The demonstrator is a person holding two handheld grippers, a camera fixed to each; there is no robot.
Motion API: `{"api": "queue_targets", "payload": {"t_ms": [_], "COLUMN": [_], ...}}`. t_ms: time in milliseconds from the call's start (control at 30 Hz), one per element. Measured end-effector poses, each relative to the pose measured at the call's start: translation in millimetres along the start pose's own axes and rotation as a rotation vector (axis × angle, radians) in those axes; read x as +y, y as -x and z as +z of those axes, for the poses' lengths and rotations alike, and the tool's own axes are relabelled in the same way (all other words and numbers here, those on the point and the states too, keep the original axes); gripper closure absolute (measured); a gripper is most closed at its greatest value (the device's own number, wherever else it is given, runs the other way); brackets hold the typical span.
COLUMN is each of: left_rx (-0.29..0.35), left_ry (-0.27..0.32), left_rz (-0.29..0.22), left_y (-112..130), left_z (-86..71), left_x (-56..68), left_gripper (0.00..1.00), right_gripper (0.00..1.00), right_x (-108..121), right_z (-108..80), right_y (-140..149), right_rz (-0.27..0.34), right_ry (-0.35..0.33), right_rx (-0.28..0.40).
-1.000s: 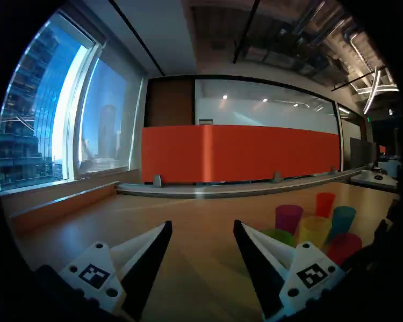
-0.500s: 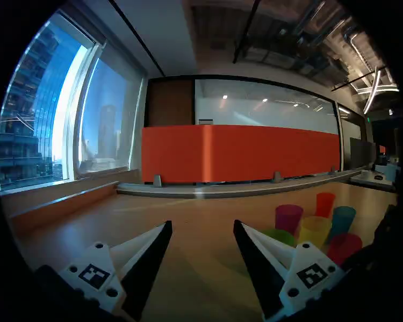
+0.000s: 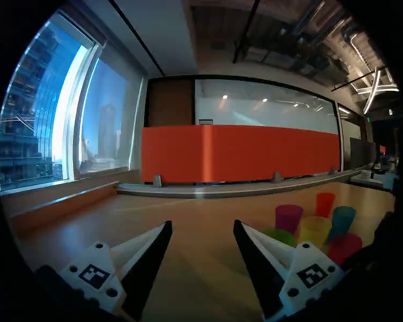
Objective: Pour water
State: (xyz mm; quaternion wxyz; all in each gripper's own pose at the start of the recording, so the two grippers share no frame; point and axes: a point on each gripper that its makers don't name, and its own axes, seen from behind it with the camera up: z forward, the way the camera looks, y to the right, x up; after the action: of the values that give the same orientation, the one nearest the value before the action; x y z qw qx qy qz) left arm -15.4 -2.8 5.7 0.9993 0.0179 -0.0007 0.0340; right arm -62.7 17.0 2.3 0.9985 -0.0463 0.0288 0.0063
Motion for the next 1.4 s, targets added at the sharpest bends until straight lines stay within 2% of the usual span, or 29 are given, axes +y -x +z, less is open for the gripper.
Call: {"api": "queue_targets", "payload": {"t_ms": [500,1400], "left_rx": [0.000,0.000], "left_ry": [0.000,0.000], "left_rz": [0.000,0.000], "left_y": [0,-1], "left_z": [-0.4,-0.3], "left_x": [-0.4,-0.3], "left_gripper": [0.16,0.16], "right_gripper": [0.00,0.00], "right_x": [2,2], "right_z": [1.5,0.8], "right_y": [15,14], "right_rz": [-0.023,-0.026], "right_ry": [-0.001,-0.001], "right_rx": [-0.022,-0.020]}}
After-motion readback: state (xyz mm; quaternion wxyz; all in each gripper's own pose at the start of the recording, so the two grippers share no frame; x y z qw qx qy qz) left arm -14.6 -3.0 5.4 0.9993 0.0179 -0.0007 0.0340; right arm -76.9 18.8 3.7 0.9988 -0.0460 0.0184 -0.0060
